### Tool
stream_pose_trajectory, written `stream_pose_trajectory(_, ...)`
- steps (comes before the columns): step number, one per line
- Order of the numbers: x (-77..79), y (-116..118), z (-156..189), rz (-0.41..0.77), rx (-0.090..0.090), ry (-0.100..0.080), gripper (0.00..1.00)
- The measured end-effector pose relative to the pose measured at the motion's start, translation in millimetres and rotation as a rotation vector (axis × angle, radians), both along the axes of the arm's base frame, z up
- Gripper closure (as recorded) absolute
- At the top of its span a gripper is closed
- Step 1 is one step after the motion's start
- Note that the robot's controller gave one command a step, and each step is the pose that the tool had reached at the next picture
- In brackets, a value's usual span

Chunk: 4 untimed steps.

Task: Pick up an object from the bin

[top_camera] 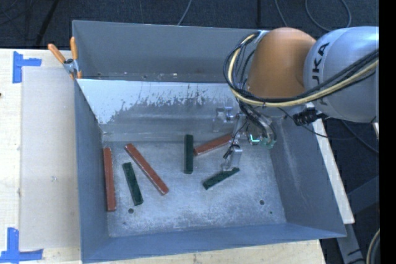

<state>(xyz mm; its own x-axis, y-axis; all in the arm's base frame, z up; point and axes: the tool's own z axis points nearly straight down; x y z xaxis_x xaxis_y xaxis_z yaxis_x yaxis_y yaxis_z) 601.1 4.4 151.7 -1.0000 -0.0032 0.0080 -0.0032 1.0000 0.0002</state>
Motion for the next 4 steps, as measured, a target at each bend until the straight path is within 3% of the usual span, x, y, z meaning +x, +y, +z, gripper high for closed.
stream_pose_trajectory(1, -15.7, 43, -82, 0.041, 0.001, -0.010, 0.00)
stream_pose_trajectory(2, -11.9, 43, -77, 0.039, 0.001, -0.023, 1.00)
stream_pose_trajectory(3, -19.9, -10, -33, 0.026, -0.002, -0.013, 1.00)
stream_pose_trajectory(4, -20.6, -8, -36, 0.030, 0.000, -0.009, 0.00)
